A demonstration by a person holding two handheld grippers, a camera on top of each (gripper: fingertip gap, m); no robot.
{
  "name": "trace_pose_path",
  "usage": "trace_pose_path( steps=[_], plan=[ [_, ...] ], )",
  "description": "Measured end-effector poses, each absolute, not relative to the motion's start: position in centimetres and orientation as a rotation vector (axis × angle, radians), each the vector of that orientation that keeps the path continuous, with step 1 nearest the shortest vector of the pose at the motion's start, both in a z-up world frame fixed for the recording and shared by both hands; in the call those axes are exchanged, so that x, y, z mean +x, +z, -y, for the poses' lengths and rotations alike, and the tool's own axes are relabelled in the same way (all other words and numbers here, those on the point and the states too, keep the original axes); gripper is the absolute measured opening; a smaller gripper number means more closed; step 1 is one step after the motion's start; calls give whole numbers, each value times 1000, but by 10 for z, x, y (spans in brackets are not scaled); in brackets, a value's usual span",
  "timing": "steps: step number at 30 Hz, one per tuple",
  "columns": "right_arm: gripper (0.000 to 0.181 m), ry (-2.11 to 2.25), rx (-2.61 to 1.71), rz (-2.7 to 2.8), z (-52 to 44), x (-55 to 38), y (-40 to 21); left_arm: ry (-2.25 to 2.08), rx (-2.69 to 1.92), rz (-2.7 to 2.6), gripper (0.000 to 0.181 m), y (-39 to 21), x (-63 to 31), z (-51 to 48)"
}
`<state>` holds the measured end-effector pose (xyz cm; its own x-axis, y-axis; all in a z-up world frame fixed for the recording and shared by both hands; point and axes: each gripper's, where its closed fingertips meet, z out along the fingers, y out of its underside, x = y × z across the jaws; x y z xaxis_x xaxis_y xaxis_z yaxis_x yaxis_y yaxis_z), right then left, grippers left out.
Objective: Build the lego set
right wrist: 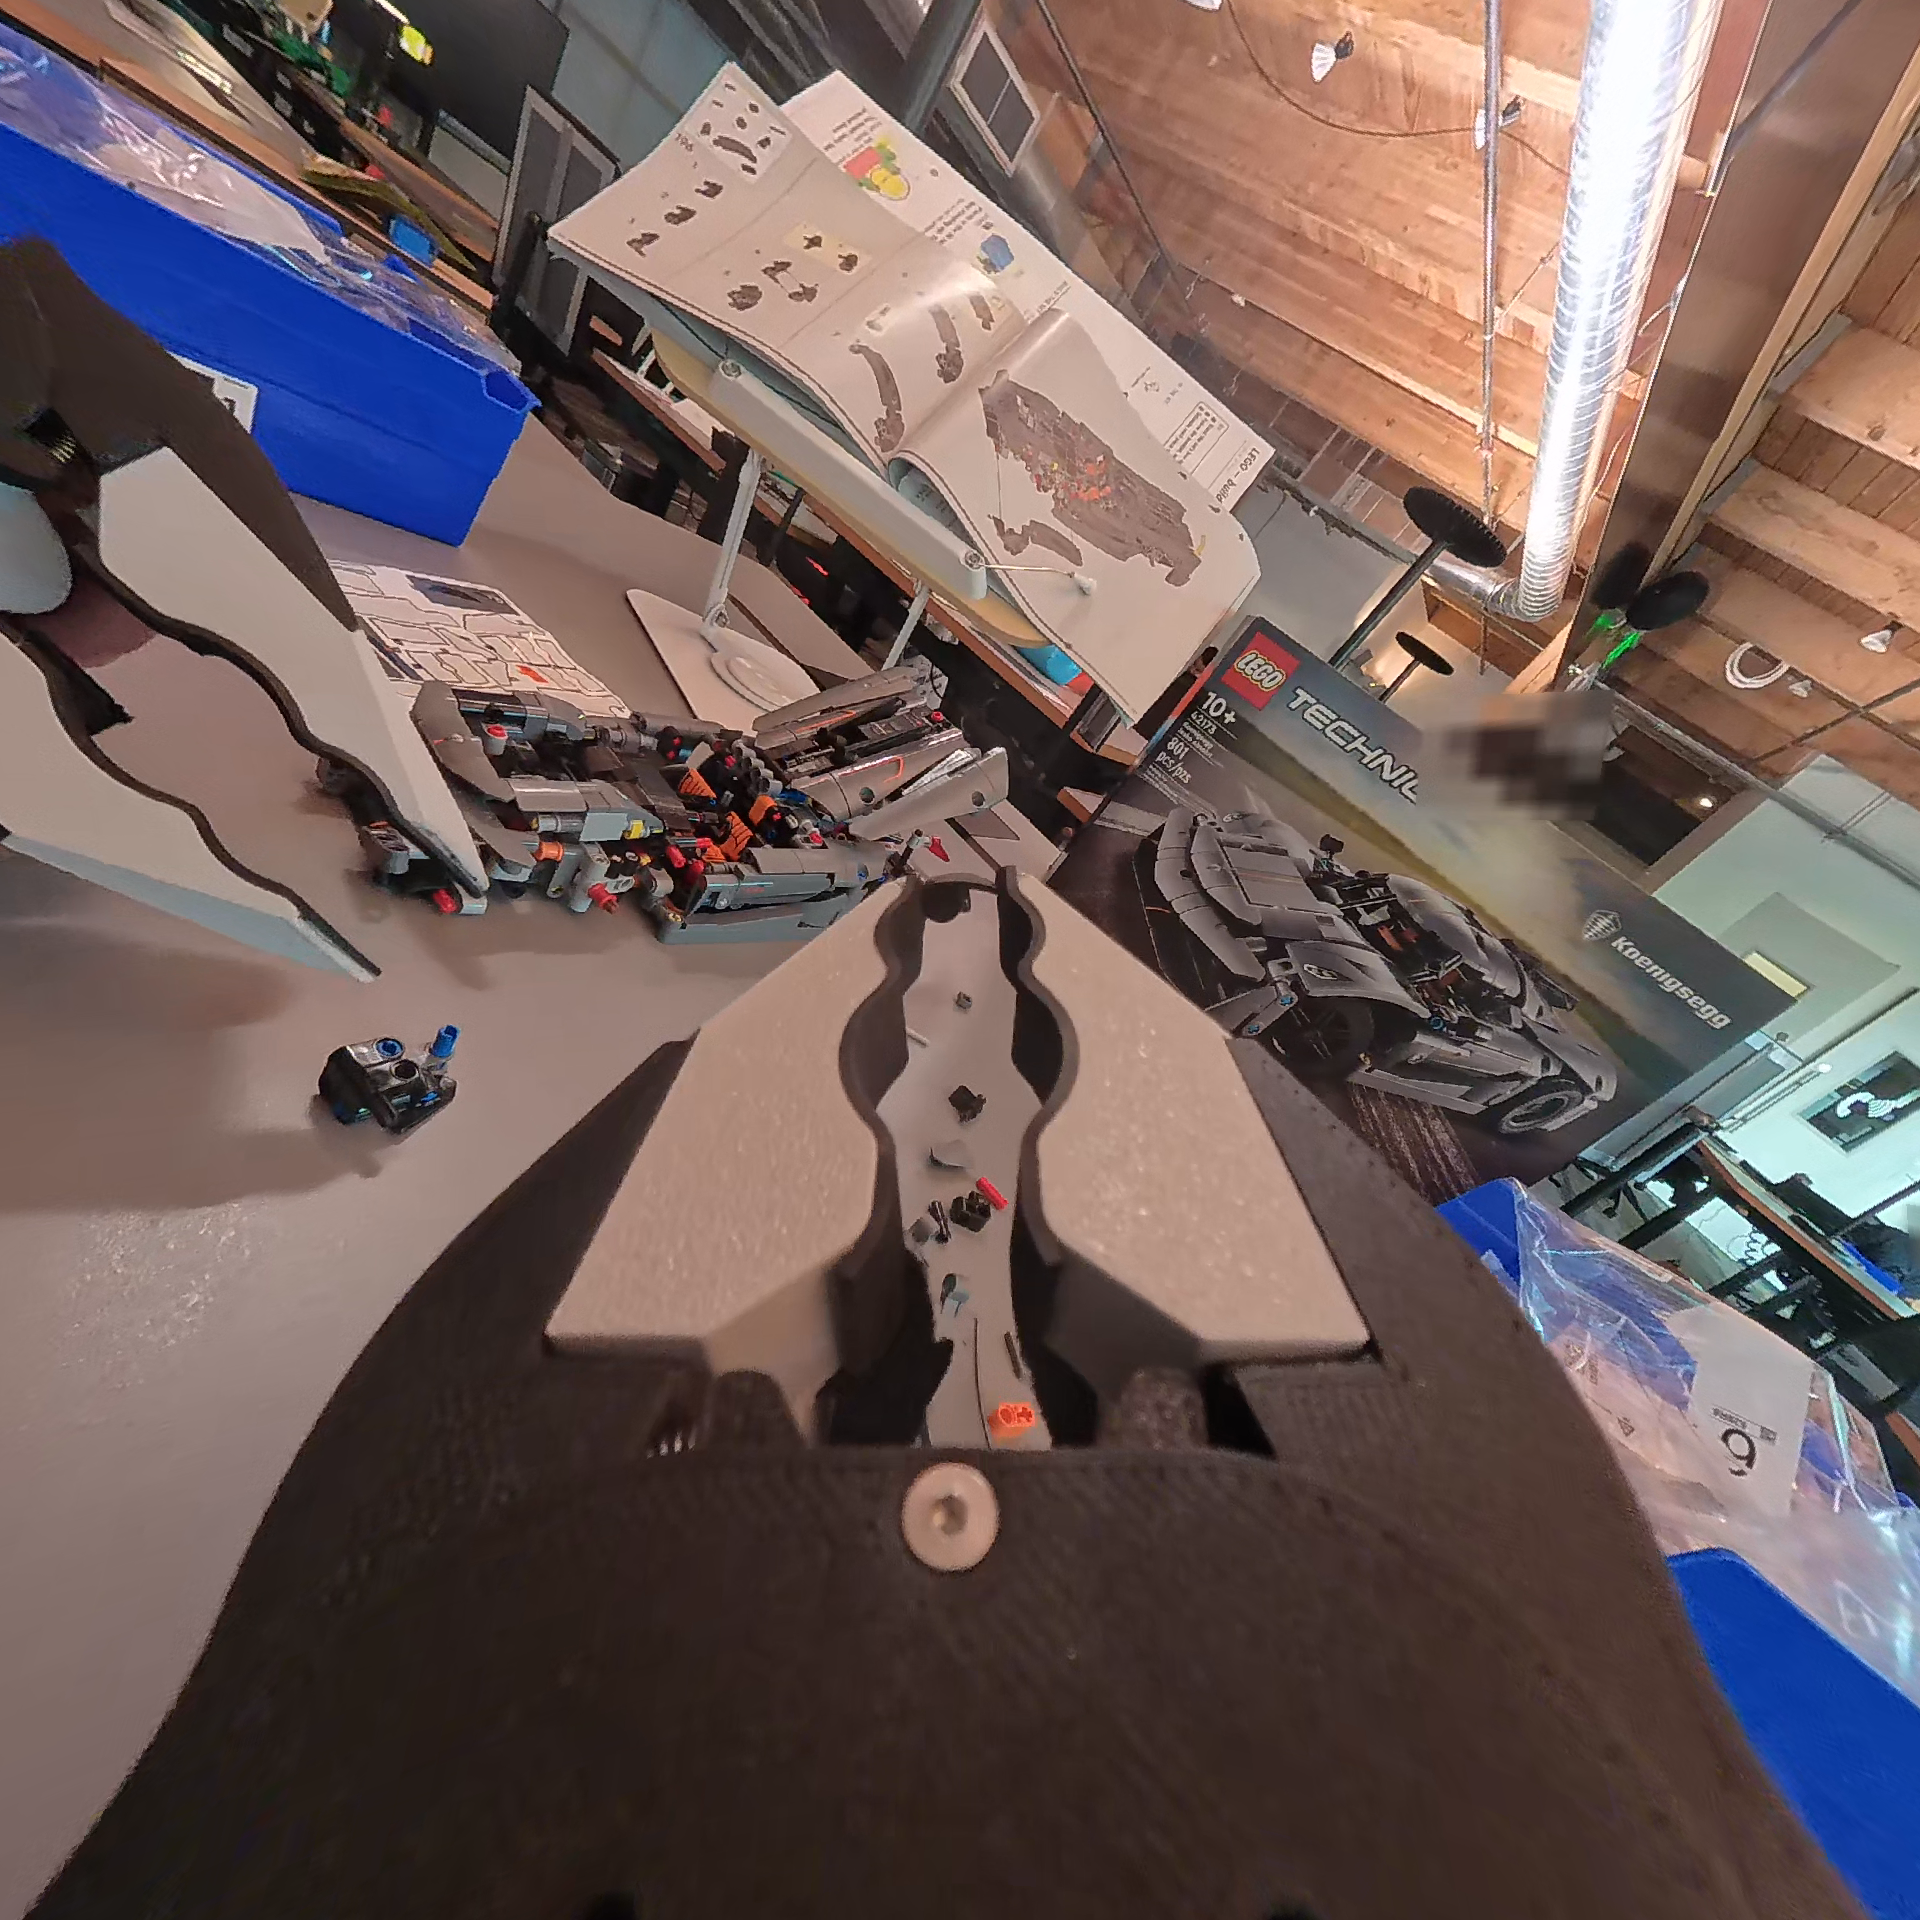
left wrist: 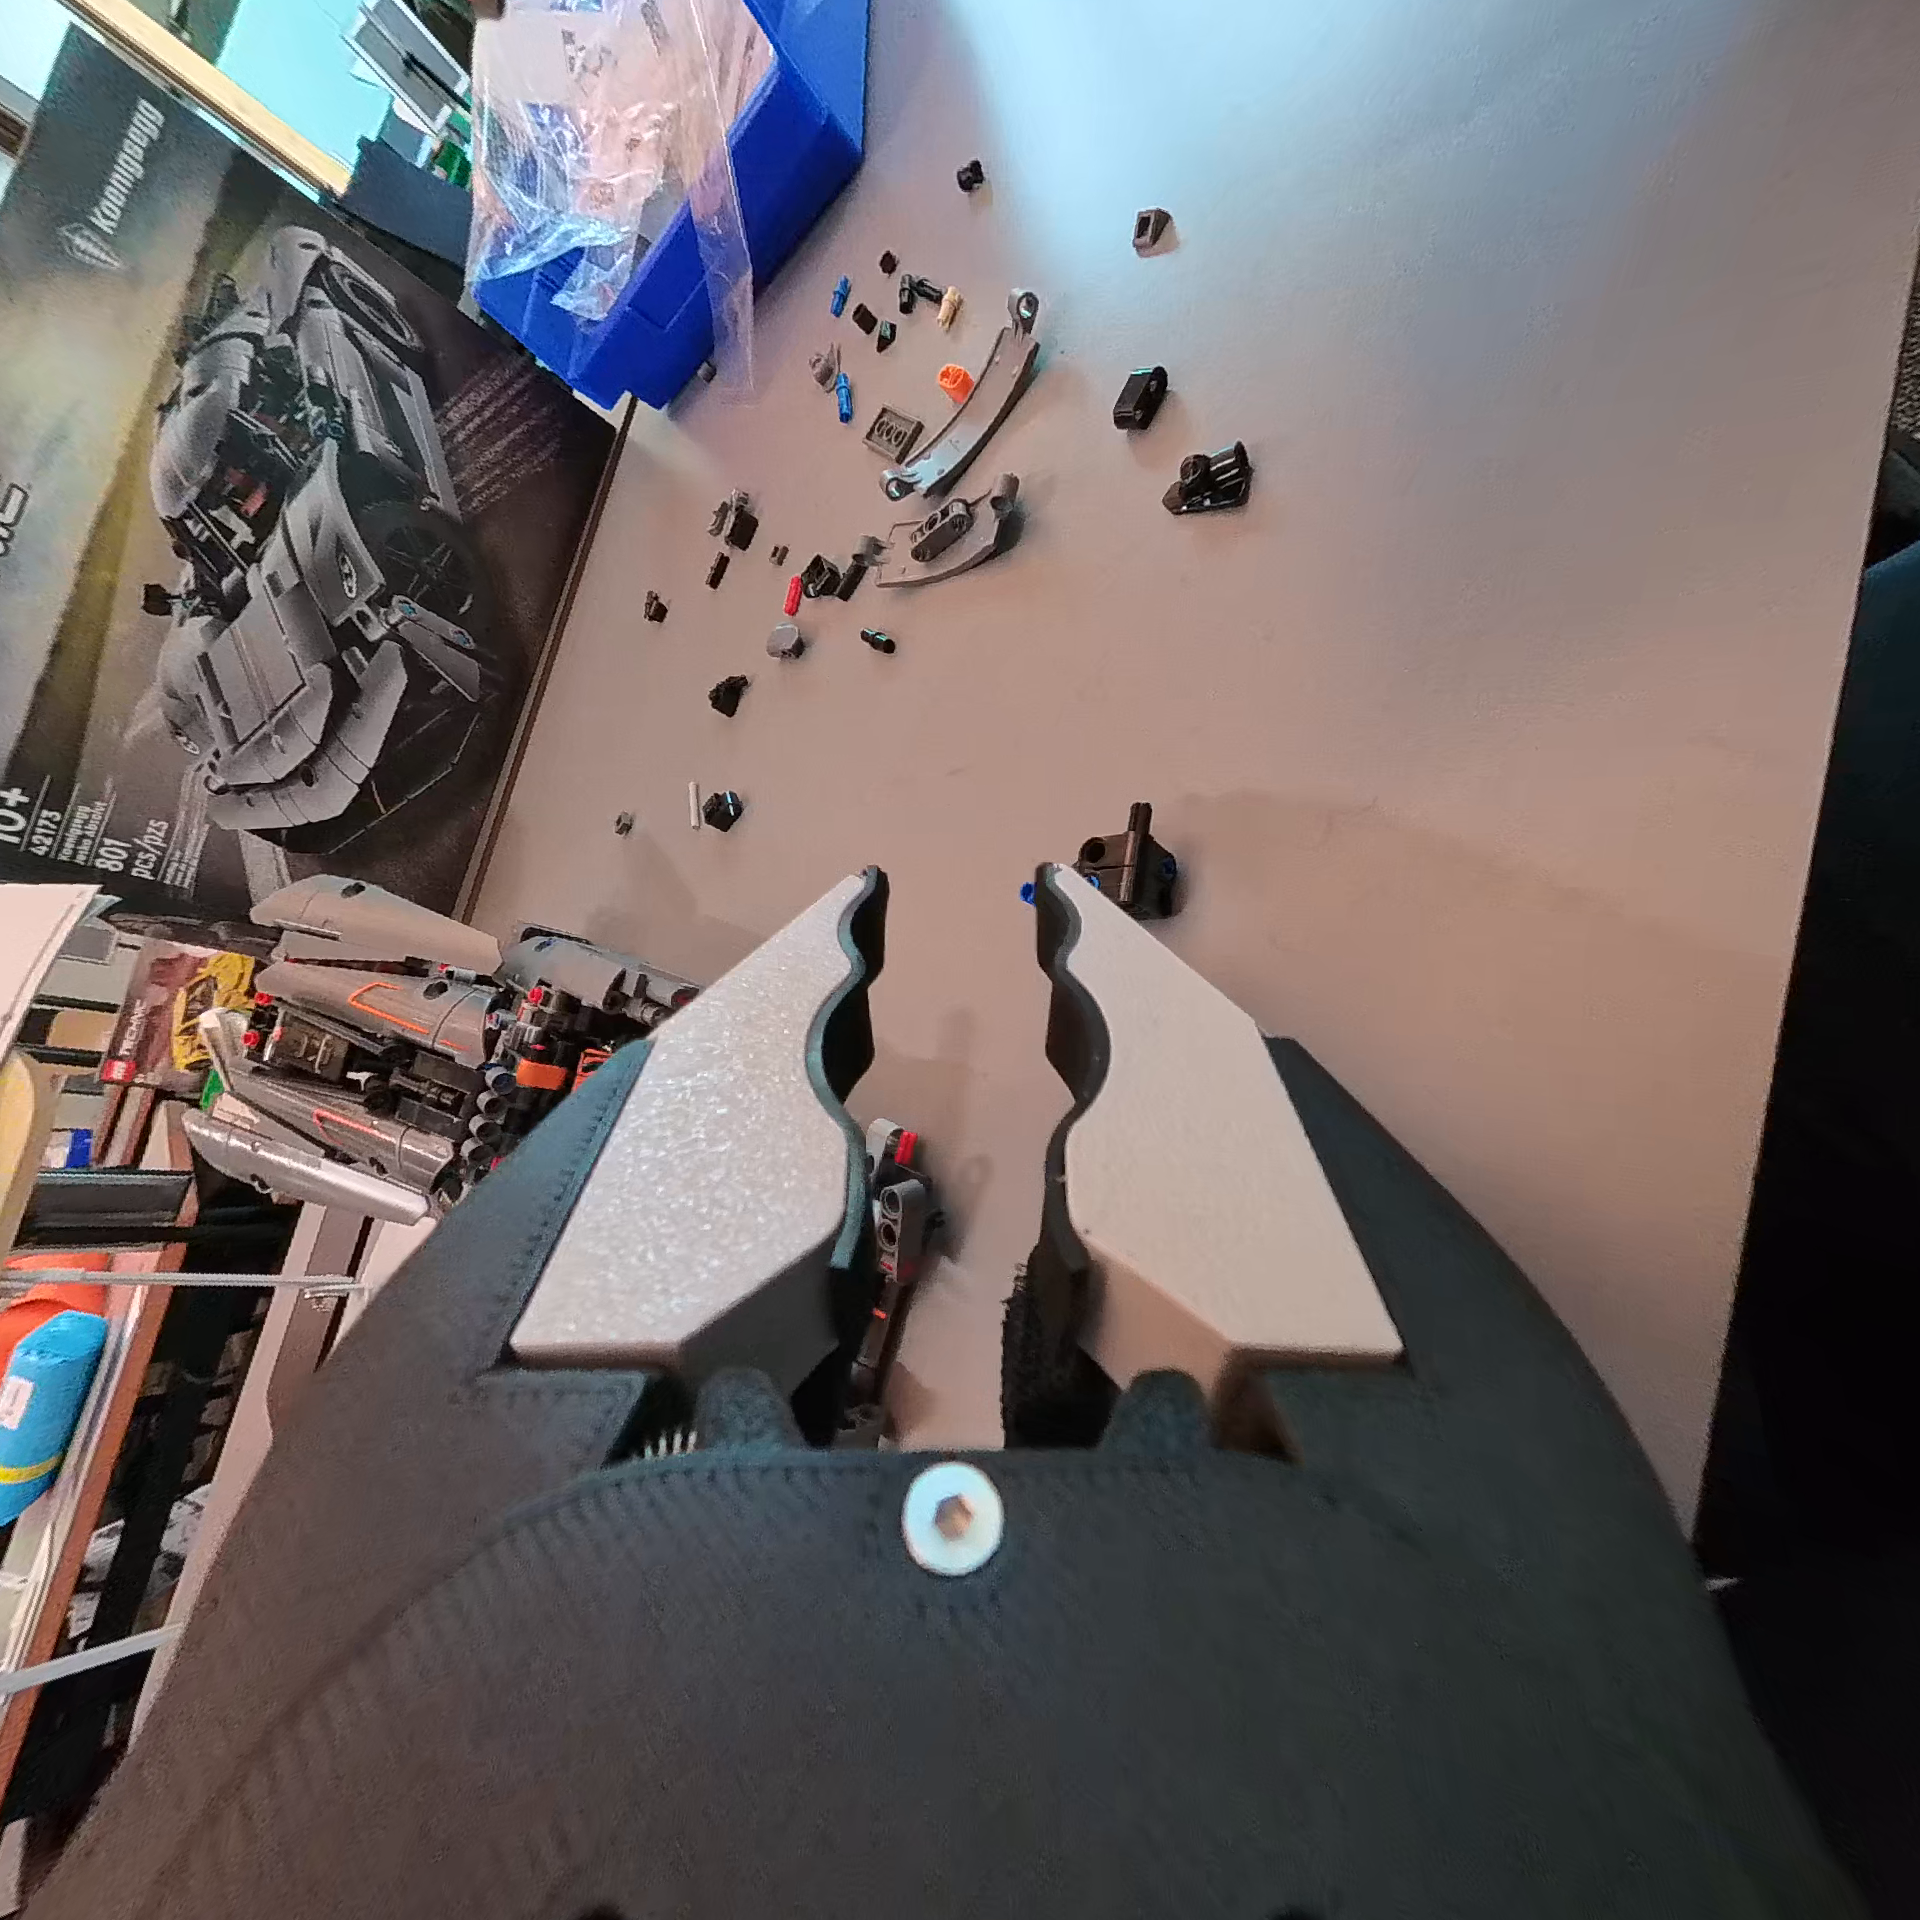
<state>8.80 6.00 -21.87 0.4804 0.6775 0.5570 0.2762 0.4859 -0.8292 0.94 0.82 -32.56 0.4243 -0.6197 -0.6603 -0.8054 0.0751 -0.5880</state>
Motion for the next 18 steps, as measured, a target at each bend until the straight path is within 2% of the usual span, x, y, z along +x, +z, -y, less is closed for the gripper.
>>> trace_pose_path(
  steps=[10, 15, 18],
  plan=[
    [13, 411, -1052, 997, -57, 102, -201, 213, -1625, -1276, 26, -327, 13, -7],
    [12, 964, -1038, 819, -50, 125, -174, 217, -1623, -1274, 26, -326, 14, -7],
    [13, 1533, -951, 617, -53, 153, -153, 215, -1622, -1272, 26, -326, 15, -6]
  ],
)
